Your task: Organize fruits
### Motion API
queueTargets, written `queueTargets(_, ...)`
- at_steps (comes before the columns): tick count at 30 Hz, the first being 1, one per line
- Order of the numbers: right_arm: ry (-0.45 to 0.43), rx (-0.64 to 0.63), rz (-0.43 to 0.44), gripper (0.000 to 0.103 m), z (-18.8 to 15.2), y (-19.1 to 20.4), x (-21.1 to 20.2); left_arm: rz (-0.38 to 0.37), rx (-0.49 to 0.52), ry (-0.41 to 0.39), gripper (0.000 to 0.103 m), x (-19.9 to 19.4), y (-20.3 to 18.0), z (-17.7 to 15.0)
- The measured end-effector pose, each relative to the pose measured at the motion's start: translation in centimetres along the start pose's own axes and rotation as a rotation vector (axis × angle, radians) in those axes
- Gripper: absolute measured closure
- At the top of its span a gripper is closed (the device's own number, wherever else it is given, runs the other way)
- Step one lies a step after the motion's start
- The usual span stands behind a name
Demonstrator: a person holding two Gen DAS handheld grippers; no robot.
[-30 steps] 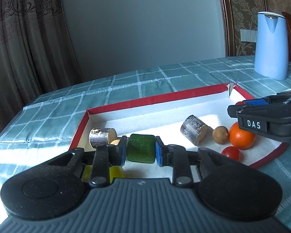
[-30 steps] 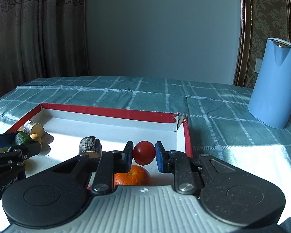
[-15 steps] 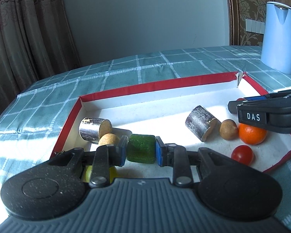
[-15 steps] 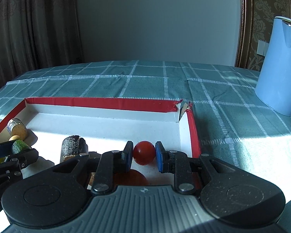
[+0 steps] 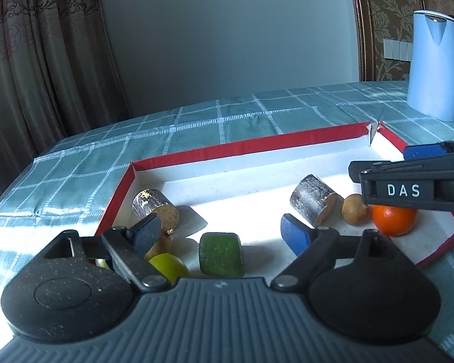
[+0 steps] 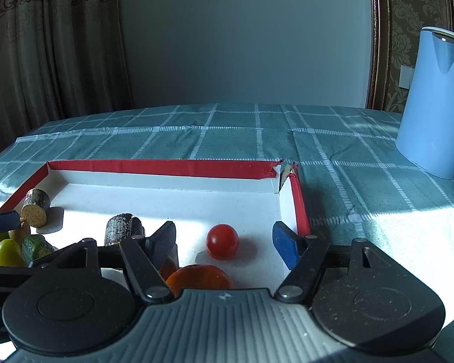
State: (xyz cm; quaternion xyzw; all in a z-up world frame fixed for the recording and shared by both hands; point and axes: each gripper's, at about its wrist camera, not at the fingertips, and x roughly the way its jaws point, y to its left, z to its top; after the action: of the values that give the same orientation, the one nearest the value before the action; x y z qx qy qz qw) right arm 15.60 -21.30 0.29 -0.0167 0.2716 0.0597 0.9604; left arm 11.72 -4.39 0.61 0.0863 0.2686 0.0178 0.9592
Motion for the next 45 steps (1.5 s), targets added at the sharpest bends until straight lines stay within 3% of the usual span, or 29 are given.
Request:
queueTargets(10, -0.098, 0.093, 0.007, 0.029, -0.9, -0.9, -4.4, 0.004, -0.048, -0.049, 0.006, -3.2, 1.5, -1.0)
queueTargets(17, -0.166, 0.14, 0.118, 0.023, -2.4, -0.8, -9.0, 0.001, -0.089, -0.07, 0.001, -6.3, 2.5, -2.9)
queueTargets(22, -0.121, 0.153, 0.178, 0.022, -4.7, -0.4, -10.4, -0.011, -0.156, -0.053, 0.0, -7.6, 3.5, -4.0)
queueTargets(26, -0.106, 0.107, 0.157, 0.022, -5.9, 0.5, -10.9, -0.01, -0.175, -0.066, 0.0, -8.7, 3.9, -4.8)
queueTargets(31, -0.041, 0.081, 0.154, 0.022, -6.7, 1.2, -10.2, 0.014, -0.126, -0.085, 0.0, -9.1, 3.1, -5.1)
queueTargets(45, -0.035, 0.095, 0.147, 0.022, -6.8, 1.2, -10.1, 0.017, -0.107, -0.088, 0.0, -9.1, 2.6, -5.3)
